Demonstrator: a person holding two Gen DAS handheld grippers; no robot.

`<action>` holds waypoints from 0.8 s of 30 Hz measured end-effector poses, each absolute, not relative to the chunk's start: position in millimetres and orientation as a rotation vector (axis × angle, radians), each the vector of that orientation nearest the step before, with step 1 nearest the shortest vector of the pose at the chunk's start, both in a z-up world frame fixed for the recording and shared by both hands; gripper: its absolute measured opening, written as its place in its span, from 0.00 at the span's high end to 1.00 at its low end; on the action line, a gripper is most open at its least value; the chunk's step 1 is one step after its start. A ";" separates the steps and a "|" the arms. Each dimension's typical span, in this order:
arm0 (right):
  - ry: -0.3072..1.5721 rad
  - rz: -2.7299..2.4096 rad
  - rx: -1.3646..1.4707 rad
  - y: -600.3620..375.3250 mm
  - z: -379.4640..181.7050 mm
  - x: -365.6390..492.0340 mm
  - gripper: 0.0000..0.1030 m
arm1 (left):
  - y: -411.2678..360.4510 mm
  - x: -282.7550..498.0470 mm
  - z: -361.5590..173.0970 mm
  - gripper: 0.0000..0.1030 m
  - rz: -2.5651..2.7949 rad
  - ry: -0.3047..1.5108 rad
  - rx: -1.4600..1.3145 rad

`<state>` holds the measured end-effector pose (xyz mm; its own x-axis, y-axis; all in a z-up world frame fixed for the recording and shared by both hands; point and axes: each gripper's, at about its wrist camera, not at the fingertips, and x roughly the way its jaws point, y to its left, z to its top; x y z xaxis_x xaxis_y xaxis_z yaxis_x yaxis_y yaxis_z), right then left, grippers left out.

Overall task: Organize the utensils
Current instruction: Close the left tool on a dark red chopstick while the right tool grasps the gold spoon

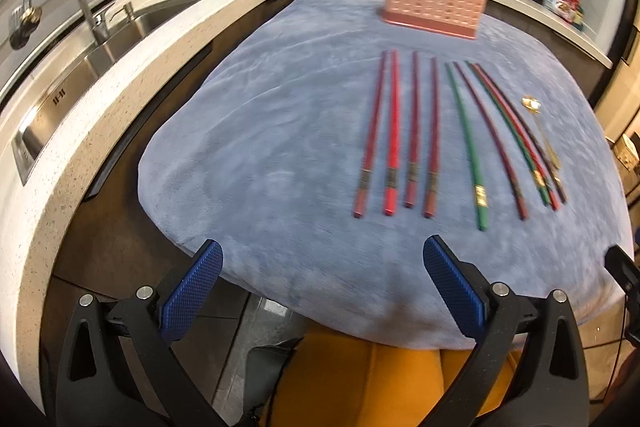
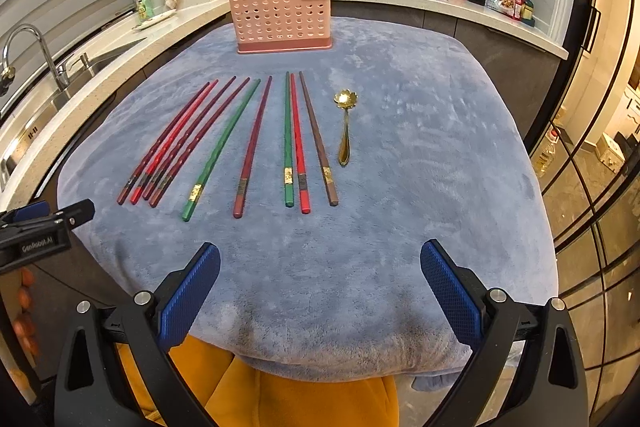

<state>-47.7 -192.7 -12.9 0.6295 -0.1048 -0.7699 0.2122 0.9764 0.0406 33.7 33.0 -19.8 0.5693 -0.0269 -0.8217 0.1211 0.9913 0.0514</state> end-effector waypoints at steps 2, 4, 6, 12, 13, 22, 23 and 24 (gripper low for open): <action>0.877 -0.185 0.138 -196.0 -15.8 -44.0 0.07 | 36.4 42.1 -23.8 0.07 -0.076 0.968 0.102; 0.881 -0.191 0.142 -200.0 -18.7 -39.4 0.07 | 38.6 50.2 -27.0 0.07 -0.073 0.972 0.095; 0.889 -0.196 0.148 -204.0 -21.8 -33.3 0.07 | 38.5 59.9 -31.9 0.10 -0.069 0.973 0.099; 0.900 -0.211 0.156 -213.9 -28.0 -16.4 0.07 | 34.4 83.8 -48.1 0.18 -0.086 1.002 0.111; 0.902 -0.214 0.156 -215.1 -28.7 -12.7 0.07 | 33.6 86.1 -50.2 0.19 -0.090 1.007 0.109; 0.887 -0.222 0.143 -225.4 -32.2 19.0 0.16 | 27.5 101.3 -59.1 0.39 -0.141 1.025 0.098; 0.887 -0.228 0.144 -227.5 -33.0 24.0 0.18 | 26.9 102.2 -59.0 0.40 -0.144 1.023 0.098; 0.887 -0.231 0.146 -229.6 -33.9 28.9 0.21 | 26.1 102.6 -59.0 0.44 -0.151 1.021 0.099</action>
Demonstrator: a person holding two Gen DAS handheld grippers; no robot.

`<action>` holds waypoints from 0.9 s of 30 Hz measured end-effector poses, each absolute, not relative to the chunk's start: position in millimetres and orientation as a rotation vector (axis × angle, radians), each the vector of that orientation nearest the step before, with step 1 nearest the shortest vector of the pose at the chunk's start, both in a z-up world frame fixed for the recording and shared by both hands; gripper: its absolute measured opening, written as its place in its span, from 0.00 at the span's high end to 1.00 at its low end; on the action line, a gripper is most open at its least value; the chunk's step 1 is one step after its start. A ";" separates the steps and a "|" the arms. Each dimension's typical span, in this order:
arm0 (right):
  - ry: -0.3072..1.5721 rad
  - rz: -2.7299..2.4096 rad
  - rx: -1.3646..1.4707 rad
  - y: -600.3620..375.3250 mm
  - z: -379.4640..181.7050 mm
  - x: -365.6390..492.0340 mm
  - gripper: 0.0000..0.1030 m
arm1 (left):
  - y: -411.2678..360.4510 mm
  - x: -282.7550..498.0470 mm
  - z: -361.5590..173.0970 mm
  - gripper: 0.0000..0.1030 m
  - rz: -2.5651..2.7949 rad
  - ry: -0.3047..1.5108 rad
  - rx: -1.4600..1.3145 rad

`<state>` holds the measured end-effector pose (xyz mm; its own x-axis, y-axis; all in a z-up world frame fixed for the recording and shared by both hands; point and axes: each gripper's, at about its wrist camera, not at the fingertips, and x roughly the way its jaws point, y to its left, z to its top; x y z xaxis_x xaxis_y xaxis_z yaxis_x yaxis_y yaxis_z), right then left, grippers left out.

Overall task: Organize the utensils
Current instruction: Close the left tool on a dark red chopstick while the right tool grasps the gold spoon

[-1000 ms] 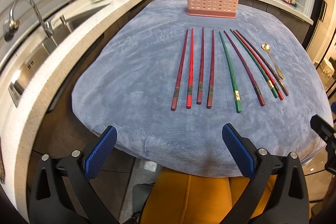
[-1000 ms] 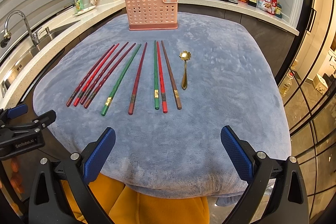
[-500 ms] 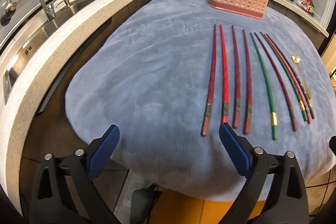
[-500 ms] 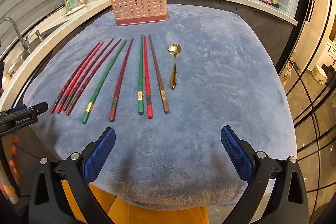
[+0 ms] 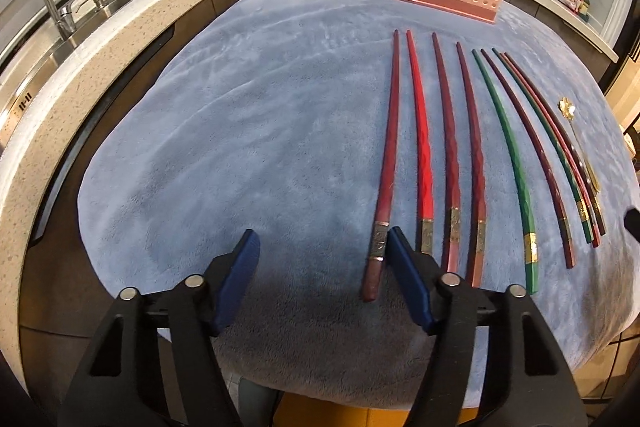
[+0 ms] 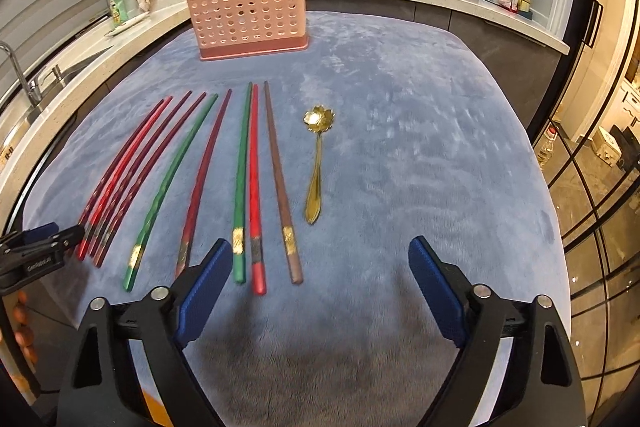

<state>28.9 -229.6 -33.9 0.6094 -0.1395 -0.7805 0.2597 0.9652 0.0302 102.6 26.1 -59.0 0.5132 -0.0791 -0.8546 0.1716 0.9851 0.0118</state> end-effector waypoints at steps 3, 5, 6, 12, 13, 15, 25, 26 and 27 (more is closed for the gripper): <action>0.889 -0.226 0.170 -236.4 -36.6 42.1 0.31 | 22.6 104.1 -57.7 0.57 -0.172 1.015 0.104; 0.892 -0.221 0.198 -243.3 -39.5 53.1 0.43 | 20.3 104.7 -57.1 0.64 -0.184 1.012 0.108; 0.893 -0.219 0.211 -246.4 -41.7 58.3 0.46 | 19.7 105.2 -56.9 0.67 -0.189 1.012 0.105; 0.948 -0.184 0.296 -258.3 -63.1 81.1 0.73 | 21.5 107.3 -57.5 0.68 -0.192 1.017 0.079; 0.954 -0.182 0.302 -258.6 -65.5 81.8 0.76 | 22.2 107.9 -57.5 0.68 -0.193 1.018 0.076; 0.948 -0.186 0.284 -255.5 -67.5 82.6 0.76 | 22.0 107.9 -57.8 0.68 -0.192 1.016 0.072; 0.937 -0.179 0.261 -255.8 -68.5 77.9 0.91 | 22.8 107.5 -58.2 0.68 -0.190 1.009 0.046; 0.936 -0.178 0.261 -256.1 -68.2 76.6 0.91 | 22.8 107.5 -58.2 0.68 -0.190 1.008 0.048; 0.933 -0.177 0.259 -255.6 -67.0 74.8 0.91 | 22.8 107.2 -58.1 0.69 -0.190 1.008 0.049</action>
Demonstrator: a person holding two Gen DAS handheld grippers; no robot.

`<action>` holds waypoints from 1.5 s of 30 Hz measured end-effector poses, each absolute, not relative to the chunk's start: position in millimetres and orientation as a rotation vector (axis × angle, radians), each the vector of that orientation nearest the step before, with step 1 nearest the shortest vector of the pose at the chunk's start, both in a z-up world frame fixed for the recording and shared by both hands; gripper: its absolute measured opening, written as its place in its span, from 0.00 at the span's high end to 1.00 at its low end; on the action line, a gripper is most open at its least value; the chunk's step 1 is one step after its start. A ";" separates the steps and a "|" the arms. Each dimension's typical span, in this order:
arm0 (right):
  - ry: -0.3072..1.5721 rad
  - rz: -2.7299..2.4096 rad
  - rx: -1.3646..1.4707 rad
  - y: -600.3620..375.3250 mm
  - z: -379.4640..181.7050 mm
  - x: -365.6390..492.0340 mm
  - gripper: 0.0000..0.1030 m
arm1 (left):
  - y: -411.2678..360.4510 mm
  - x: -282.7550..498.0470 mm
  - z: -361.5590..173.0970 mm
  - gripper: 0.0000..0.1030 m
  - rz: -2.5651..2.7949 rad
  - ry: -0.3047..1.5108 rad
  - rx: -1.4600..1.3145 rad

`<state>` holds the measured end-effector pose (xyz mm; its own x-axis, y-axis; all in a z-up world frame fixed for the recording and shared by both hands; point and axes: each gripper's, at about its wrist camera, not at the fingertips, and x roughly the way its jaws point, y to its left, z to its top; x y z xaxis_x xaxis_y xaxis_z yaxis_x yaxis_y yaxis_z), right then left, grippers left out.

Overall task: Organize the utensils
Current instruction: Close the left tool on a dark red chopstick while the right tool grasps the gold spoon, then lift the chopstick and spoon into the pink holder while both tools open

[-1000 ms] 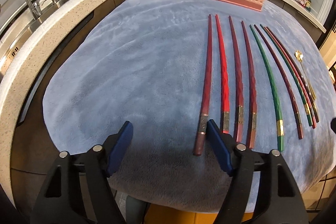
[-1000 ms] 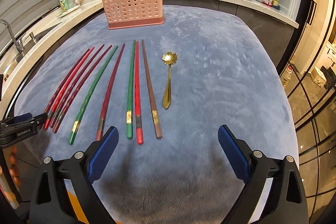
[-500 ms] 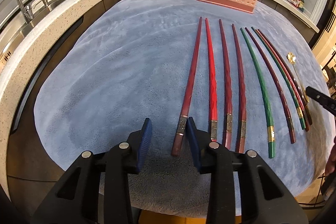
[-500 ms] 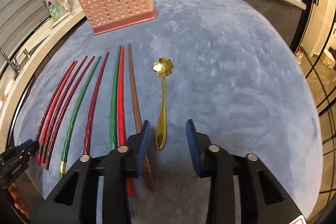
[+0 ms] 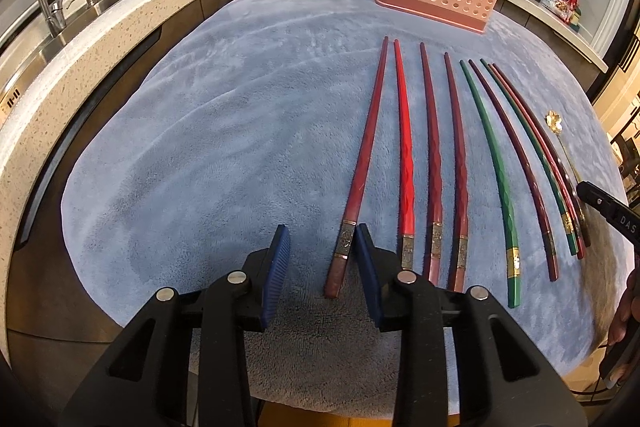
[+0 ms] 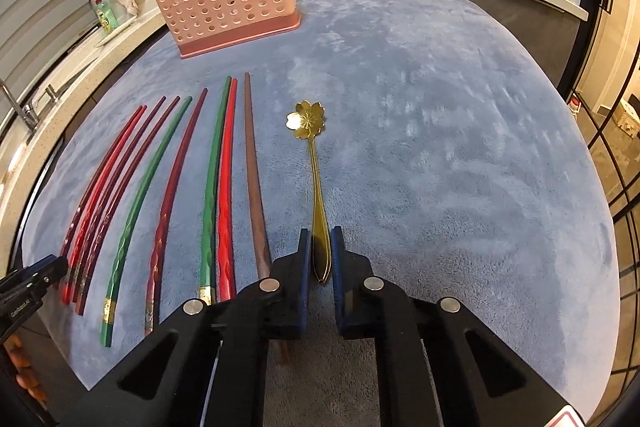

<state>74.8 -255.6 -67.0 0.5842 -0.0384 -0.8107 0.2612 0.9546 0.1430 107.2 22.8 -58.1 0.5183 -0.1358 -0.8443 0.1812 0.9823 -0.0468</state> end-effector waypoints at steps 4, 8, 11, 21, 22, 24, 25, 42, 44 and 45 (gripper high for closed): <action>0.909 -0.172 0.264 -257.4 -57.3 65.4 0.98 | 25.6 108.0 -54.2 0.82 -0.198 1.015 0.028; 0.872 -0.172 0.265 -260.0 -40.4 59.6 0.98 | 29.2 109.7 -44.2 0.91 -0.215 1.014 -0.006; 0.846 -0.171 0.263 -261.8 -28.8 57.9 0.98 | 27.0 109.7 -34.7 0.96 -0.220 0.990 0.008; 0.805 -0.182 0.277 -268.7 -14.6 52.8 0.98 | 34.7 108.1 -32.8 0.72 -0.230 0.996 -0.019; 0.805 -0.183 0.280 -269.1 -15.0 51.9 0.98 | 35.6 106.6 -36.3 0.72 -0.234 1.003 -0.021; 0.805 -0.182 0.281 -268.8 -15.0 52.2 0.98 | 36.4 105.7 -45.0 0.72 -0.253 1.030 -0.031; 0.805 -0.182 0.281 -269.0 -15.4 51.9 0.98 | 36.5 106.6 -49.1 0.72 -0.257 1.040 -0.035; 0.770 -0.173 0.252 -266.4 5.3 59.9 0.98 | 28.9 112.6 -20.7 0.93 -0.295 0.955 -0.008; 0.745 -0.165 0.241 -268.6 18.4 66.7 0.98 | 29.0 122.5 2.8 0.93 -0.298 0.903 -0.016; 0.732 -0.162 0.236 -269.4 24.8 70.0 0.99 | 29.3 127.0 10.6 0.93 -0.300 0.886 -0.019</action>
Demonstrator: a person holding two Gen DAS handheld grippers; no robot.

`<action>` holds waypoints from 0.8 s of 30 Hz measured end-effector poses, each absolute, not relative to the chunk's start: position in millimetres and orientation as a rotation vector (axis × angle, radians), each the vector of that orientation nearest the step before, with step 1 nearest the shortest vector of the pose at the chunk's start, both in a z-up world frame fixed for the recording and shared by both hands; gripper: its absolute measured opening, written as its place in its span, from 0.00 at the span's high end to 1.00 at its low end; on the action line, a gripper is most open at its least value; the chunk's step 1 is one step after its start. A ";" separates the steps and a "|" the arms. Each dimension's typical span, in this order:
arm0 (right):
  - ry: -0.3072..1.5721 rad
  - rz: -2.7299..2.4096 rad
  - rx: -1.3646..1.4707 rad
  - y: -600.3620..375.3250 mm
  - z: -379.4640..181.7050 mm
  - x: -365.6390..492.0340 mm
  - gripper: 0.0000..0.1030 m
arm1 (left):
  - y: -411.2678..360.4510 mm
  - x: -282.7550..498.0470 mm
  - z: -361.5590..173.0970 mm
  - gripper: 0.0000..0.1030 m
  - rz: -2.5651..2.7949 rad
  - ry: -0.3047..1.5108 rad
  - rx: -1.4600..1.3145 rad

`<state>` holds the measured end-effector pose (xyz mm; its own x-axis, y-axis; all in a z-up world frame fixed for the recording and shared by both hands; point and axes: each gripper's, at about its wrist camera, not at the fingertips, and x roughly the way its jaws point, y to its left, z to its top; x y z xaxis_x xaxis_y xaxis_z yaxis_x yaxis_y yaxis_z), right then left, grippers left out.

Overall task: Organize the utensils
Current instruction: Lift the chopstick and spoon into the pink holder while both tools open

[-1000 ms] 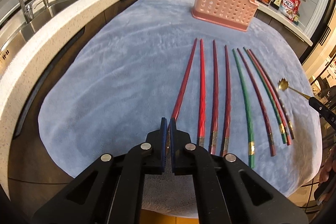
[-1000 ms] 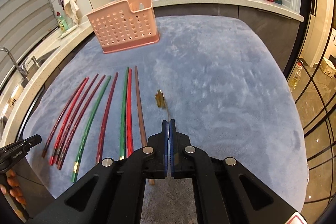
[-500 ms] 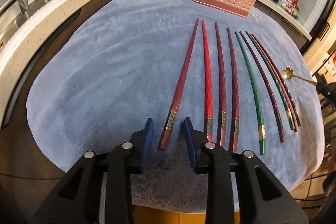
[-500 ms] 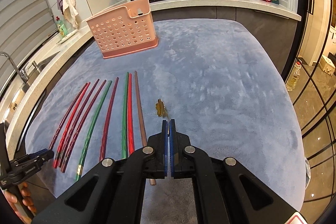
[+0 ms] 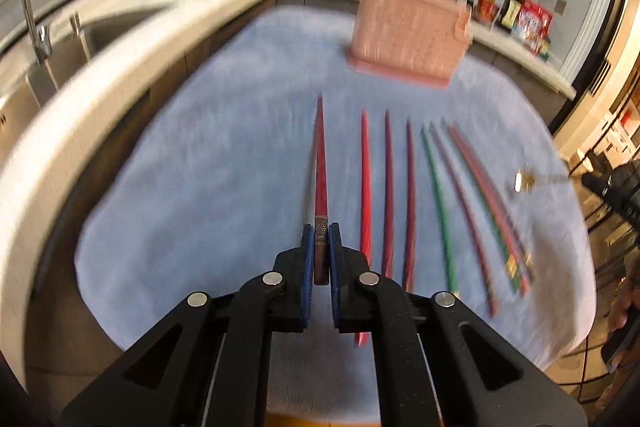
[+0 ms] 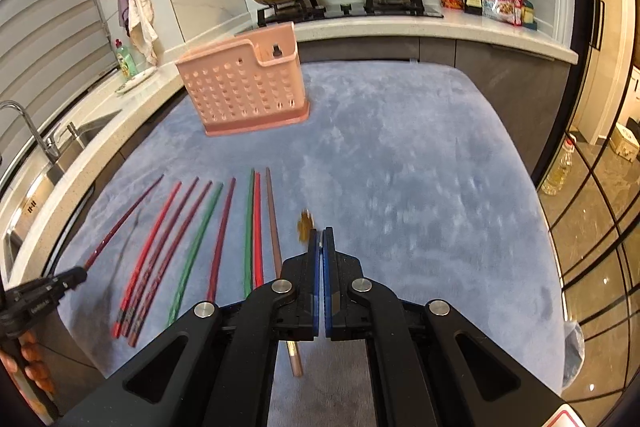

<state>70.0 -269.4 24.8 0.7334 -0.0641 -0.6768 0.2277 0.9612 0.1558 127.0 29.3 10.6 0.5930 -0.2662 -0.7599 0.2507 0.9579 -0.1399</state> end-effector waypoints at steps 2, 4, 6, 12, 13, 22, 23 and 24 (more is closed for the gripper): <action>0.699 -0.155 0.225 -272.4 40.9 79.1 0.99 | 29.2 143.6 36.1 0.93 -0.306 0.839 -0.030; 0.670 -0.139 0.229 -275.5 56.2 90.1 0.99 | 27.1 157.1 55.0 0.93 -0.312 0.805 -0.037; 0.639 -0.127 0.225 -279.0 72.0 103.5 0.99 | 23.7 173.2 80.1 0.93 -0.317 0.751 -0.037; 0.596 -0.097 0.233 -288.3 101.1 143.0 0.99 | 6.4 218.4 139.6 0.94 -0.296 0.619 -0.003; 0.591 -0.090 0.235 -289.7 105.0 151.7 0.99 | 2.9 225.0 147.2 0.93 -0.292 0.604 0.001; 0.532 -0.047 0.278 -301.5 137.0 224.9 0.99 | -23.8 270.8 225.0 0.93 -0.307 0.464 -0.020; 0.526 -0.039 0.292 -303.9 139.1 234.4 0.99 | -27.4 275.2 234.6 0.94 -0.312 0.441 -0.029; 0.522 -0.029 0.311 -306.6 140.4 243.6 0.99 | -31.1 277.9 243.0 0.94 -0.315 0.420 -0.037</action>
